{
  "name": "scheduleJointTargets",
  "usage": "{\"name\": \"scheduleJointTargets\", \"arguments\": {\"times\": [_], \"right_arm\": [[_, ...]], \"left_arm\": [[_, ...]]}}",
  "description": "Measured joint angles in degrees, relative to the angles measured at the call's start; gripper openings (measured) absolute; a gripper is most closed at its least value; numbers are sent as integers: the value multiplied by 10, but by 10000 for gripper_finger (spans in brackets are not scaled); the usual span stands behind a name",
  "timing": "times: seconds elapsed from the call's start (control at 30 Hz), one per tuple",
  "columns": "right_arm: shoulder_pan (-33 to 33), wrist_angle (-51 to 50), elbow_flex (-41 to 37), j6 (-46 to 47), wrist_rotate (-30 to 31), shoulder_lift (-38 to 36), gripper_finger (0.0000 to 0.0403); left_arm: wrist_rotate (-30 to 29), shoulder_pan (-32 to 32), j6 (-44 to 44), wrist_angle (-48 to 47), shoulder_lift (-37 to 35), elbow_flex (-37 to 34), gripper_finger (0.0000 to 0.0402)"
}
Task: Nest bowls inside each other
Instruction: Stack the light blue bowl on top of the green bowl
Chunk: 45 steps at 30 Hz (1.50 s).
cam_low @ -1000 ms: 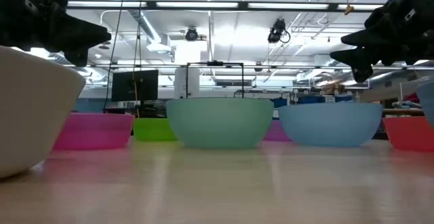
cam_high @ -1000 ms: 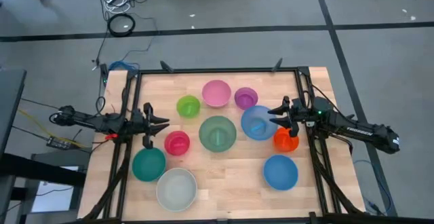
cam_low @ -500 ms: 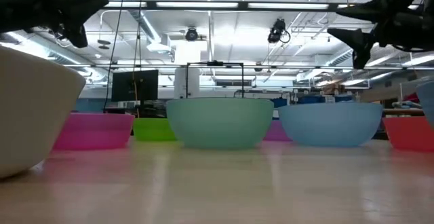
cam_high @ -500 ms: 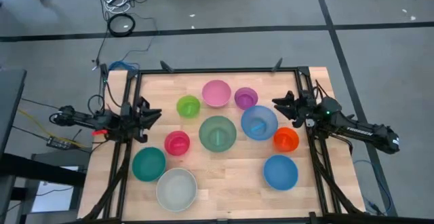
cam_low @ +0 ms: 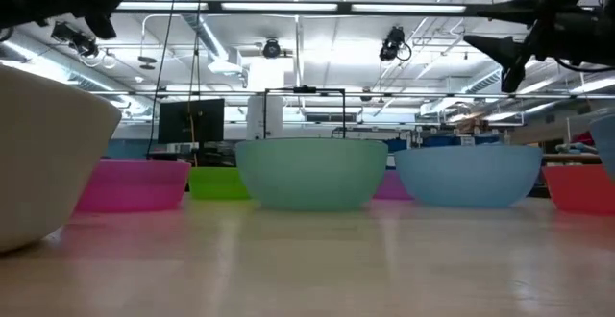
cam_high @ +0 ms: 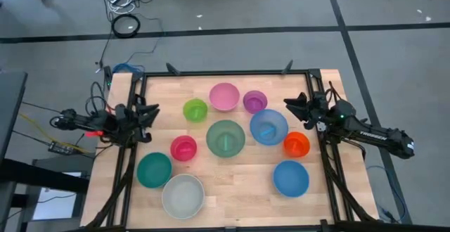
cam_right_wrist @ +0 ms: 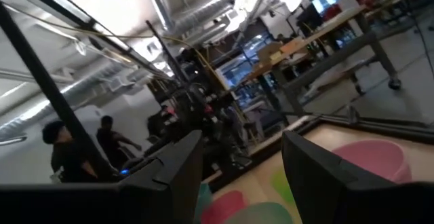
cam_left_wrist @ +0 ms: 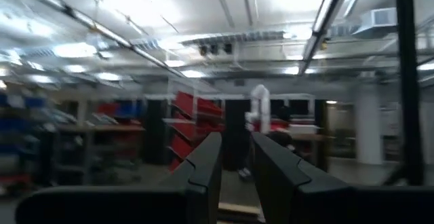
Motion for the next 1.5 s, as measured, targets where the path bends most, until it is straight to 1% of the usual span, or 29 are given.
{"name": "scheduleJointTargets", "arguments": {"times": [0.1, 0.2, 0.3, 0.4, 0.47, 0.57, 0.63, 0.67, 0.73, 0.8, 0.9, 0.97, 1.03, 1.1, 1.13, 1.23, 1.27, 1.33, 1.37, 1.43, 1.5], "right_arm": [[0, -2, 0, 1, 2, 0, 190], [-2, -7, 1, 14, 15, 0, 190], [-2, -6, 1, -2, 35, 0, 190], [-1, -5, 1, 5, 35, 0, 190], [0, -5, 1, 5, 34, 0, 190], [0, -1, 2, 21, -6, 0, 190], [-1, 21, 3, 13, -19, 0, 190], [-1, 28, 12, -5, -20, 1, 189], [11, 1, 58, -66, -25, 7, 183], [34, -99, 126, -154, -12, 31, 171], [74, -281, 244, -275, 79, 119, 154], [100, -373, 326, -314, 142, 199, 147], [125, -480, 404, -317, 190, 285, 144], [148, -605, 483, -278, 239, 378, 144], [159, -675, 518, -241, 274, 424, 144], [177, -890, 600, -71, 410, 546, 144], [181, -952, 619, -23, 431, 578, 144], [191, -1057, 640, 72, 441, 626, 144], [197, -1081, 646, 106, 431, 642, 145], [208, -1095, 648, 140, 401, 659, 149], [217, -1086, 648, 151, 364, 666, 155]], "left_arm": [[-11, 0, 39, -2, 25, 28, 85], [-26, 0, 72, -7, 66, 63, 85], [-49, 0, 82, -52, 121, 110, 85], [-59, 0, 80, -117, 190, 167, 86], [-65, 0, 76, -172, 239, 213, 88], [-66, 0, 52, -282, 318, 292, 91], [-66, 0, 30, -390, 370, 356, 92], [-68, 3, 19, -452, 397, 394, 93], [-67, 15, -14, -569, 456, 477, 93], [-48, 31, -58, -696, 517, 564, 93], [0, 65, -130, -847, 615, 680, 93], [25, 95, -200, -929, 677, 738, 93], [35, 125, -270, -986, 732, 778, 92], [35, 148, -328, -1028, 776, 792, 92], [36, 157, -350, -1039, 792, 792, 92], [38, 177, -359, -1038, 824, 779, 92], [38, 181, -352, -1035, 830, 773, 92], [38, 185, -331, -1012, 831, 764, 92], [43, 187, -323, -1005, 829, 761, 92], [52, 191, -311, -998, 821, 759, 92], [53, 193, -302, -992, 810, 759, 92]]}}
